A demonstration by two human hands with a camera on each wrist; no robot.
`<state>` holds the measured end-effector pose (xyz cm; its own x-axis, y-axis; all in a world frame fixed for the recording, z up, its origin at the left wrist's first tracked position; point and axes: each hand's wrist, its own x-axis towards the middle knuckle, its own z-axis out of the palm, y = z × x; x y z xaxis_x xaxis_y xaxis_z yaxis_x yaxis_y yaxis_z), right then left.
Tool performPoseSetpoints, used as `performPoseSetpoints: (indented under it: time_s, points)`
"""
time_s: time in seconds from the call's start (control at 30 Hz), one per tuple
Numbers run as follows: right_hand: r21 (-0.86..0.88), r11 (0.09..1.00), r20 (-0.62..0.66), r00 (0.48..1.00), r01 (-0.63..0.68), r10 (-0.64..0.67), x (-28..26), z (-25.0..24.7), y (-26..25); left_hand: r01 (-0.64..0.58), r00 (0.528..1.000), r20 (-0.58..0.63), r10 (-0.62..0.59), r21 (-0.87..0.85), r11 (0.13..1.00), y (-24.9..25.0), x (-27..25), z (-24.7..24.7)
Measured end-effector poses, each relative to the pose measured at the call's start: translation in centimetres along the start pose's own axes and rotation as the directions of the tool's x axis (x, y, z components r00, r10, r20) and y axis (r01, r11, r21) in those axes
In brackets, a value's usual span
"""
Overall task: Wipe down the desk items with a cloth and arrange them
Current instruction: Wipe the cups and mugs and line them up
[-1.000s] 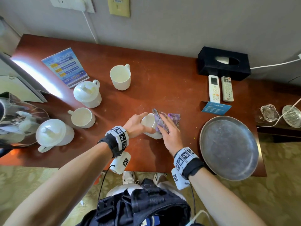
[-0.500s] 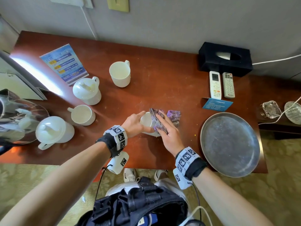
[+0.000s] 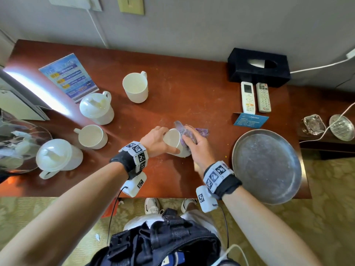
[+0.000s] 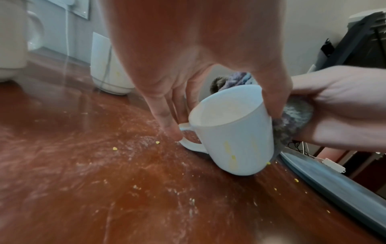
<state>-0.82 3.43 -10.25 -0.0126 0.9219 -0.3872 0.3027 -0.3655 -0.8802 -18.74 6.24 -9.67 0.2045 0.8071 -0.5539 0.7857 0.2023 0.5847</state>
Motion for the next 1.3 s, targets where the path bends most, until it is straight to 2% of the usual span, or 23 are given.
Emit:
performPoseSetpoints:
  time_s: [0.1,0.23,0.33,0.37,0.43,0.5,0.57,0.63,0.73,0.77,0.97,1.03,1.13,1.2,1.3]
  points:
    - [-0.034,0.997,0.011,0.998,0.066,-0.066,-1.0,-0.3,1.0,0.013,1.000,-0.005,-0.013,0.008,1.000,-0.1,-0.2,0.2]
    - [0.121,0.990,-0.142,0.986,-0.067,0.084,1.3,-0.7,1.8,0.026,1.000,0.001,-0.026,-0.019,0.999,0.2,0.1,0.0]
    - [0.127,0.988,-0.127,0.987,-0.085,0.101,1.4,-0.3,1.5,0.018,1.000,-0.003,-0.018,-0.020,1.000,0.3,0.2,0.0]
    - [0.107,0.992,-0.110,0.991,-0.067,0.079,0.8,-0.2,1.2,0.019,1.000,-0.004,-0.019,-0.017,1.000,0.2,0.1,0.0]
    - [0.000,0.998,-0.081,0.995,0.062,-0.062,-0.5,0.2,1.0,0.013,1.000,-0.014,-0.013,-0.019,1.000,0.0,0.1,0.2]
    - [-0.138,0.969,-0.043,0.977,0.203,-0.210,-1.2,0.4,1.4,-0.004,1.000,-0.027,0.003,-0.019,1.000,-0.3,0.1,0.3]
    - [-0.227,0.936,-0.013,0.960,0.269,-0.279,-1.2,0.1,1.8,-0.020,0.999,-0.031,0.019,-0.027,0.999,-0.4,-0.1,0.5]
    - [-0.197,0.954,-0.034,0.971,0.227,-0.238,-0.6,-0.4,2.0,-0.018,0.999,-0.042,0.016,-0.043,0.999,-0.4,-0.1,0.6]
    - [0.019,1.000,-0.130,0.992,-0.001,0.004,0.8,-0.5,1.5,-0.005,0.999,-0.046,0.002,-0.055,0.998,0.1,0.4,0.4]
    - [0.033,0.999,-0.149,0.989,-0.017,0.022,1.0,-0.4,1.2,0.001,0.999,-0.039,-0.003,-0.042,0.999,0.3,0.5,0.3]
    - [-0.095,0.980,-0.107,0.977,0.176,-0.186,-0.8,0.3,1.4,-0.001,0.999,-0.046,0.002,0.007,1.000,0.3,0.5,0.2]
    - [-0.068,0.990,-0.133,0.983,0.122,-0.130,-0.4,0.0,1.7,0.007,0.999,-0.039,-0.007,0.002,1.000,0.2,0.8,0.2]
    - [0.087,0.996,-0.206,0.978,-0.027,0.045,0.2,-0.9,2.4,0.015,0.999,-0.029,-0.015,0.017,1.000,0.4,1.0,0.0]
    - [0.102,0.994,-0.222,0.973,-0.045,0.067,0.1,-1.2,2.6,0.016,1.000,-0.024,-0.015,0.033,0.999,0.5,1.1,0.0]
    - [0.100,0.995,-0.220,0.975,-0.010,0.032,-0.3,-0.7,2.1,0.018,0.999,-0.031,-0.017,0.032,0.999,0.4,1.1,0.1]
